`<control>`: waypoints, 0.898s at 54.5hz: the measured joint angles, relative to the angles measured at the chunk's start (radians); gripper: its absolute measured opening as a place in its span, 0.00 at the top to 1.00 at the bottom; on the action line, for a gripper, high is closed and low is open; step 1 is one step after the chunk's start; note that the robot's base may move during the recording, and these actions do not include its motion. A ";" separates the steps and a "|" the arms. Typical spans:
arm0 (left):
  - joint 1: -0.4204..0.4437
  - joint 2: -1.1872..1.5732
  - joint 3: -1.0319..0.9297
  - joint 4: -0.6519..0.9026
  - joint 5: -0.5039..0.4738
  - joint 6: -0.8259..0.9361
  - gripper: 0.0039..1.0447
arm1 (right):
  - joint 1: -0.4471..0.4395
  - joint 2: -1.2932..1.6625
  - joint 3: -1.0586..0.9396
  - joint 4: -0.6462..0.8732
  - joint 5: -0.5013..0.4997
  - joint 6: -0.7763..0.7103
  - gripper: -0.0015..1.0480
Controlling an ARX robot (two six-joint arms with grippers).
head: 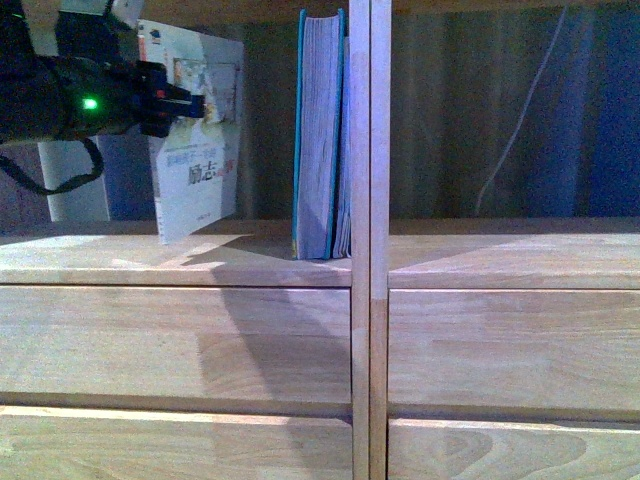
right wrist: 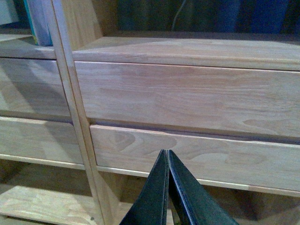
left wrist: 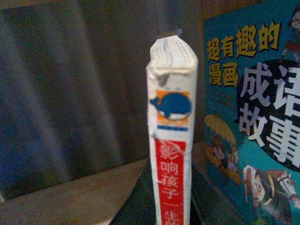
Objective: Organize books on shelf
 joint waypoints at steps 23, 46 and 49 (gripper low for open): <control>-0.106 0.130 0.091 0.030 -0.064 0.000 0.94 | 0.000 -0.115 0.000 -0.102 0.000 0.000 0.97; -0.130 0.157 0.116 0.032 -0.114 0.021 0.94 | 0.000 -0.116 0.000 -0.102 0.000 0.000 0.97; -0.130 0.157 0.117 0.026 -0.120 0.021 0.86 | 0.000 -0.116 0.000 -0.102 0.000 -0.001 0.97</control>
